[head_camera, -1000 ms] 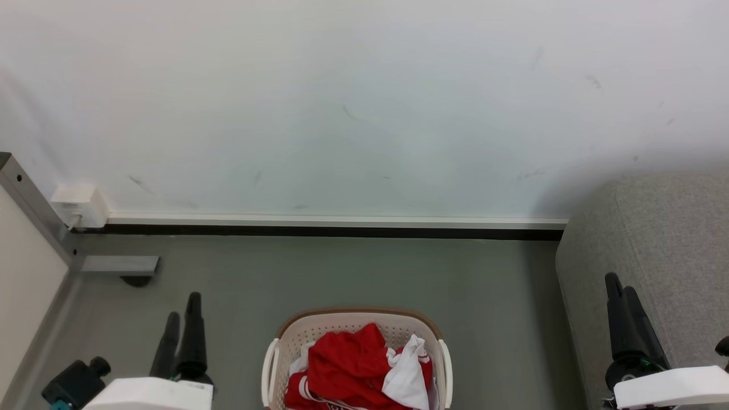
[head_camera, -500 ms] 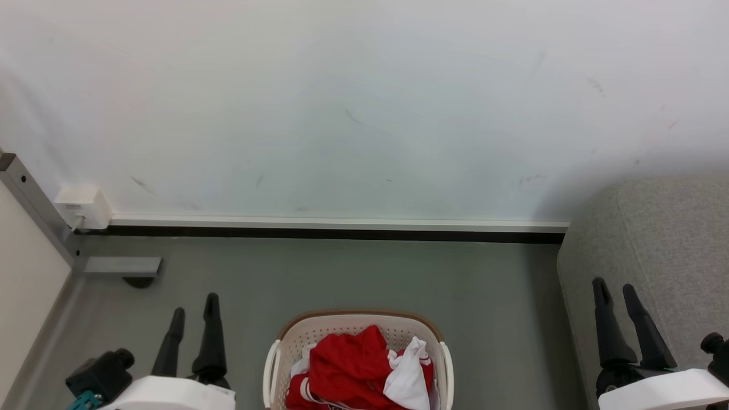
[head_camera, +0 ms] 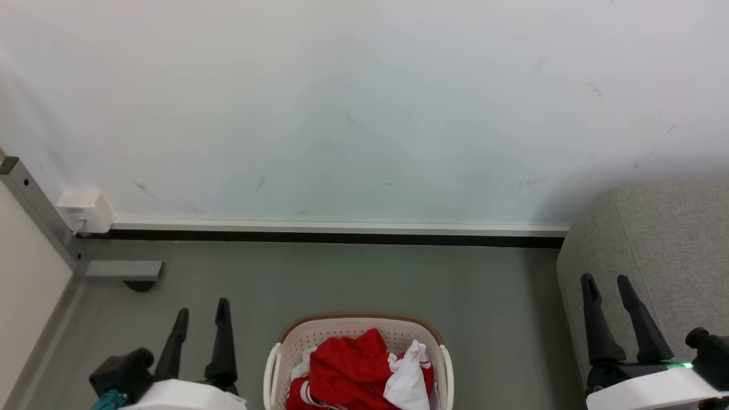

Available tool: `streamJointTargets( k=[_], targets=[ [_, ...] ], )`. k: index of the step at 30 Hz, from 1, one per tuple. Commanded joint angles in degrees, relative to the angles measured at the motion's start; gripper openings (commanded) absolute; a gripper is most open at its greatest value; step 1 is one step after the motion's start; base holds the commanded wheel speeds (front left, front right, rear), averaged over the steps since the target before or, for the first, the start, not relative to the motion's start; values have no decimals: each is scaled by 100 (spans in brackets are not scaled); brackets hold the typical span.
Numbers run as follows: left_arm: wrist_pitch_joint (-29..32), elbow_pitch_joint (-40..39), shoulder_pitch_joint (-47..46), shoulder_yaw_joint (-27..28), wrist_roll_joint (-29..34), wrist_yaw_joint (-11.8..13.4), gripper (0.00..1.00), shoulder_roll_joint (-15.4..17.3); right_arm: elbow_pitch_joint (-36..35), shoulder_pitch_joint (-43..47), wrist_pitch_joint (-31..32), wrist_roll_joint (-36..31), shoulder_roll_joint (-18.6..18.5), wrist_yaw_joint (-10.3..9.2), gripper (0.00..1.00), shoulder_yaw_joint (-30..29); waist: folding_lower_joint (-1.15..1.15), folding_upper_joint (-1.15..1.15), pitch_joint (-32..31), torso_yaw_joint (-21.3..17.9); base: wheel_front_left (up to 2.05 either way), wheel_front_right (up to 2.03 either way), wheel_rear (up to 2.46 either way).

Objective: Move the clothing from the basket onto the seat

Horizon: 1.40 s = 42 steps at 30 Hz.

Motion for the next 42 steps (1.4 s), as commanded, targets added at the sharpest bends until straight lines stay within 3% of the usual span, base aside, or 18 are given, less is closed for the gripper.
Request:
streamJointTargets(
  k=[1, 42],
  targets=[
    [-69, -17, -3, -26, 258, 37, 100, 67, -59, -53, -67, -157, -18, -8, 100, 26, 0, 0, -9, -1, 0, 0, 0],
    [-533, 58, 133, -314, 2198, 250, 100, 134, 566, -91, -533, -1748, 0, -12, 100, 14, 0, 0, -135, -54, 0, 0, 0]
  ],
)
